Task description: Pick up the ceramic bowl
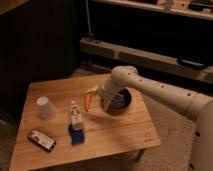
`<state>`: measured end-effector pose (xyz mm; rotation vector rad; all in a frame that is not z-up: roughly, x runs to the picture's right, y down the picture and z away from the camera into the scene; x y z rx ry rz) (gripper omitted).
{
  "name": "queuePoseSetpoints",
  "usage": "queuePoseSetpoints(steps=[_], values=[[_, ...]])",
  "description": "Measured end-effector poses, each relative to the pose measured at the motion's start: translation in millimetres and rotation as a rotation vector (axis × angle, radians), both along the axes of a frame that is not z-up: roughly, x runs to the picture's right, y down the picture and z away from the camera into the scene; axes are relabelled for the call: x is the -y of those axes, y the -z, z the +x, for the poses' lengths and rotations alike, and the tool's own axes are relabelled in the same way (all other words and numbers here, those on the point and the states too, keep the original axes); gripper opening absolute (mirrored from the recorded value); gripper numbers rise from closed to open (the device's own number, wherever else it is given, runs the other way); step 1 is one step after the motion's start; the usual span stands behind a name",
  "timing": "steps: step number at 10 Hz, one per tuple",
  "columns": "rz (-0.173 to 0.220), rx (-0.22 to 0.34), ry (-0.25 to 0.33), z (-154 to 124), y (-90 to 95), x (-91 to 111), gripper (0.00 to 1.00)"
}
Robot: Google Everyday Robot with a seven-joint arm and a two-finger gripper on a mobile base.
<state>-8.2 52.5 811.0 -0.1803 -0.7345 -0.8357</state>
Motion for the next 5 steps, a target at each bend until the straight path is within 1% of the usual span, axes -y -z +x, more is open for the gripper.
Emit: queuePoseSetpoints(steps=[3,4,5], values=[[0.074,-0.073,-0.023,53.8,-5.7,-4.3,0.8],[0.092,-0.093,-0.032,69.8,-6.3,-7.3,0.8],[0.1,-0.103,-0.037,80.7,-6.1,-9.6,0.8]])
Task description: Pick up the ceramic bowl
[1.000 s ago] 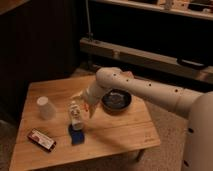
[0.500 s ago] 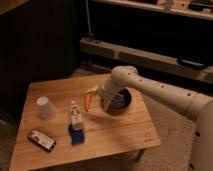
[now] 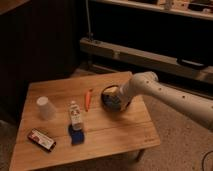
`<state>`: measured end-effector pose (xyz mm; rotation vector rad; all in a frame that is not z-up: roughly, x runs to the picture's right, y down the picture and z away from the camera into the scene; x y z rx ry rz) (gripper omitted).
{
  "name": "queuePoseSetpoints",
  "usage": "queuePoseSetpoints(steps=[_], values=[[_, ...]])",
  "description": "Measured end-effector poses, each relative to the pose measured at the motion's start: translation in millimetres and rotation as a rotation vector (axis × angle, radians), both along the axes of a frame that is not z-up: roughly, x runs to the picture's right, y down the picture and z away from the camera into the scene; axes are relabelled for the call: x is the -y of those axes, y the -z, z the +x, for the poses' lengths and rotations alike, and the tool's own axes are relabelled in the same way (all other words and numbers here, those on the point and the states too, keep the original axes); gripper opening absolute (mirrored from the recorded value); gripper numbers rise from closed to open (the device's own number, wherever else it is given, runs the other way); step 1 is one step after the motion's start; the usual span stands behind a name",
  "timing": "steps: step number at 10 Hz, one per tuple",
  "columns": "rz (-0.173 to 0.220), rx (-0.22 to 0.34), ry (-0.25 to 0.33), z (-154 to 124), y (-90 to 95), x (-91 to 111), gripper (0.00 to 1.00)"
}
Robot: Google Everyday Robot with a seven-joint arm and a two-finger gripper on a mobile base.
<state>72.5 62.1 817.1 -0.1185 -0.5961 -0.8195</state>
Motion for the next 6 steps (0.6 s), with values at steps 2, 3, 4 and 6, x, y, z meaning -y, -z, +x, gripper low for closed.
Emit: queuePoseSetpoints(steps=[2,3,4,6], values=[[0.013,-0.029,-0.016,23.8,-1.0,-2.8,0.8],[0.011,-0.032,-0.015,28.1,-5.4,-5.9,0.8],[0.009,-0.032,-0.013,31.2,-8.1,-8.1,0.8],[-0.003,-0.009,0.027,29.3,-22.9,-18.3,0.8]])
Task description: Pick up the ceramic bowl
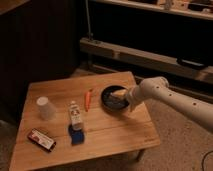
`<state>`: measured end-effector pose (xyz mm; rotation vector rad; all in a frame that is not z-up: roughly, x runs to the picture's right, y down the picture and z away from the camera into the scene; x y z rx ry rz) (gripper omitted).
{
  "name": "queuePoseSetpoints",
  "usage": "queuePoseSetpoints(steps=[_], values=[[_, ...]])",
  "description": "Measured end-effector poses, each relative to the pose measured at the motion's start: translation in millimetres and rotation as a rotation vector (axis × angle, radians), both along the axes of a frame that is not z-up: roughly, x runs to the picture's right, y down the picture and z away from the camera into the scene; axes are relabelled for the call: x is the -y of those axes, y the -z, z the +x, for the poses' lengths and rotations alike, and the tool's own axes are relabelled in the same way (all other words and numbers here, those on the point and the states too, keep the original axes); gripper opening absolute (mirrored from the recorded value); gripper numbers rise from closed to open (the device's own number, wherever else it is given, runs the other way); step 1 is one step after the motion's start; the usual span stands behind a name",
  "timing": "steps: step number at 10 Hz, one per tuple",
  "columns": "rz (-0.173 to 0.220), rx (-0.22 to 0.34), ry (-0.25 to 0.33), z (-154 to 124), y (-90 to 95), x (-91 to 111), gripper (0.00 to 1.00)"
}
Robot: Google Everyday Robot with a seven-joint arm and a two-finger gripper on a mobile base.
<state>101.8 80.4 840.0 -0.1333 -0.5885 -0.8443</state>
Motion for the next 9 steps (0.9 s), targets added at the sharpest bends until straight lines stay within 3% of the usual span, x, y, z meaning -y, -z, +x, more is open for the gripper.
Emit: queuePoseSetpoints(steps=[4,9], values=[[-0.022,0.009,0.033,1.6,-20.1,-10.4,0.8],[-0.04,-0.005,0.005,9.2,-37.2,-14.6,0.8]])
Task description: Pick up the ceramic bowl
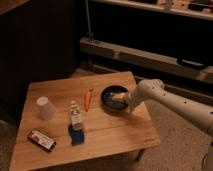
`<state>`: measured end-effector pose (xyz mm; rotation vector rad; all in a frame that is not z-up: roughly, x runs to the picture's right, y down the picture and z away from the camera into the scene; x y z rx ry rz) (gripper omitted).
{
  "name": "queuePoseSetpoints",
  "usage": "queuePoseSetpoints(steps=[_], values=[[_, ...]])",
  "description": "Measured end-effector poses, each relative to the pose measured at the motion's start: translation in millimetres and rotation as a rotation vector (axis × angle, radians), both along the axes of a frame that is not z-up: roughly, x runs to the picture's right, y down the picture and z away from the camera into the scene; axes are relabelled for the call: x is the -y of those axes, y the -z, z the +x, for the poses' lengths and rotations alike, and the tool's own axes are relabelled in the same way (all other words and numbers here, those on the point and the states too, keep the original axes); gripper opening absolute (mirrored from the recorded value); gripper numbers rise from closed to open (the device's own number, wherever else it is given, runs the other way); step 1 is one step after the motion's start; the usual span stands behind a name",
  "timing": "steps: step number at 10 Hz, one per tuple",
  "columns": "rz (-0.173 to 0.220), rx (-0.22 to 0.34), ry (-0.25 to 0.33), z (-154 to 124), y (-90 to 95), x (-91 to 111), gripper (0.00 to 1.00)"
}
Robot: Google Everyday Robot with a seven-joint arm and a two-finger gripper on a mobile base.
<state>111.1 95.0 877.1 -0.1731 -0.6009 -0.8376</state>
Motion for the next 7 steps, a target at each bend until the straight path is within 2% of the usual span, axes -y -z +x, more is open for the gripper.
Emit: queuePoseSetpoints(steps=[3,5,7], values=[[0.0,-0.009,-0.057,9.1,-4.2,-2.2,0.8],[-0.007,-0.015,-0.074,7.2,-6.9,-1.8,0.8],[-0.028,-0.041,-0.124,10.5,-9.6,-1.6,0.8]])
